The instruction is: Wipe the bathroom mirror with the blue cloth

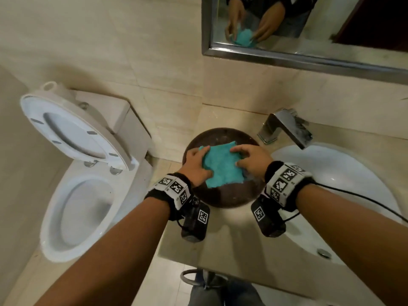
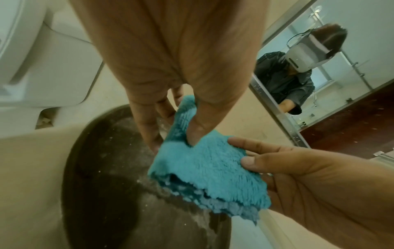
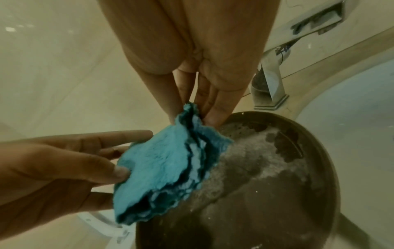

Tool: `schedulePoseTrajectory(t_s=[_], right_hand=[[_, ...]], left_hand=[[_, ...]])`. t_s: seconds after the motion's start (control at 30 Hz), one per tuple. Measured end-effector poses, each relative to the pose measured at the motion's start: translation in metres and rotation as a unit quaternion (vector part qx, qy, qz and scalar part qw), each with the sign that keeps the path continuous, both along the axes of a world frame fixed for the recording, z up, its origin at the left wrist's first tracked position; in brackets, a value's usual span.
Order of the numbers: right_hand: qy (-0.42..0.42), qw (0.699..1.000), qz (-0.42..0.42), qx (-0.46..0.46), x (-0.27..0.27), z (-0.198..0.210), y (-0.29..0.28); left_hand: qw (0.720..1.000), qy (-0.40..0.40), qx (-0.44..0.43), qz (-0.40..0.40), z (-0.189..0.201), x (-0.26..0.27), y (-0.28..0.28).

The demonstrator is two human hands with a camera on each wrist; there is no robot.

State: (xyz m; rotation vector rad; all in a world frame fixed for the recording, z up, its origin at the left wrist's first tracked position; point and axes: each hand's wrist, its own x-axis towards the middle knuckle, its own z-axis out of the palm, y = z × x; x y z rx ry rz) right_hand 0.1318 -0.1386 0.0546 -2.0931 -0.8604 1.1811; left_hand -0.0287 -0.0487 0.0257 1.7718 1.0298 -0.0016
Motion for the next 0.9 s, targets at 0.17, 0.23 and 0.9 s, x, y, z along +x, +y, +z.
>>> schedulePoseTrajectory(t_s=[0.17, 0.23, 0.9], right_hand=[[0.016, 1.000, -0.021, -0.010, 0.005, -0.037, 0.008], [0.007, 1.000, -0.018, -0.004, 0.006, -0.050, 0.009], [-0.012, 0.999, 0.019, -0.042, 0.030, -0.108, 0.001]], left_hand=[[0.999, -0.013, 0.016, 0.024, -0.032, 0.006, 0.013], [0.999, -0.017, 0.008, 0.026, -0.043, 0.009, 0.017], [0.997, 0.074, 0.011, -0.029, -0.074, 0.021, 0.014]])
